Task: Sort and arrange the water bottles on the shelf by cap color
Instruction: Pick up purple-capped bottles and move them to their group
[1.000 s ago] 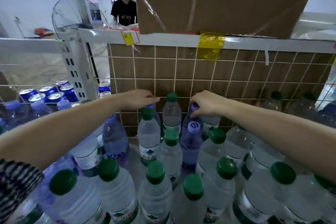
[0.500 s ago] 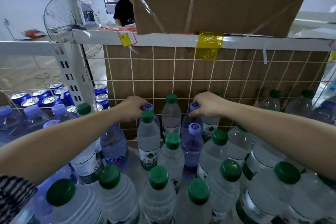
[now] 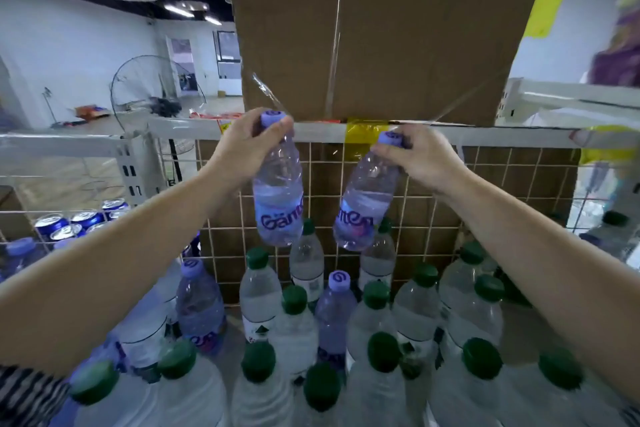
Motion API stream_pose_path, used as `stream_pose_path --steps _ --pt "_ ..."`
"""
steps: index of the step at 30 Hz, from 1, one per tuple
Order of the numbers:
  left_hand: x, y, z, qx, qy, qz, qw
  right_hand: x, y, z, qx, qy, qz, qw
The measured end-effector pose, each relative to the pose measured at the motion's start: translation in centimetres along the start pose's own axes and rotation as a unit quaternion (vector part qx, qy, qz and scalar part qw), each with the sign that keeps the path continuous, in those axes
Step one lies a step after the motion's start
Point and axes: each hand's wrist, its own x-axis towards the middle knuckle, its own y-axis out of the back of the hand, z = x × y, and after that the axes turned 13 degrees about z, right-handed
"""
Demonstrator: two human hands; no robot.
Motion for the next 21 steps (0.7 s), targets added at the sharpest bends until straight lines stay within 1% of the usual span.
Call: stream_pose_path --steps 2,4,9,11,13,18,21 --pt "-0.2 -1.0 2.4 -0.053 0.005 0.027 0.998 0.2 1.6 -0.7 0.08 0.008 0.056 0.995" --pt "-0.8 -1.9 4.5 -0.091 -0.007 0.029 0.995 0.2 3.2 -1.5 0.151 0.016 0.088 0.985" --pt "-3.3 -3.5 9.3 -0.13 -0.022 0.022 0.991 -1.1 6.2 -3.4 0.294 0.026 0.101 0.95" --pt "-4.8 -3.9 11.2 -0.133 -0.034 0.033 0.99 -2.3 7.4 -4.2 0.319 0.032 0.105 0.941" --pt "-6.7 -4.1 13.1 -0.132 -0.045 0.039 0.989 -3.7 9.0 -4.7 0.337 0.034 0.097 0.936" --pt "-12.4 -3.5 16.6 -0.131 -0.039 0.036 0.99 -8.4 12.4 -5.8 0.38 0.0 0.045 0.924" --pt "-16.6 -2.5 17.0 -0.145 -0.01 0.036 0.989 -12.1 12.7 -6.0 0.398 -0.015 -0.004 0.917"
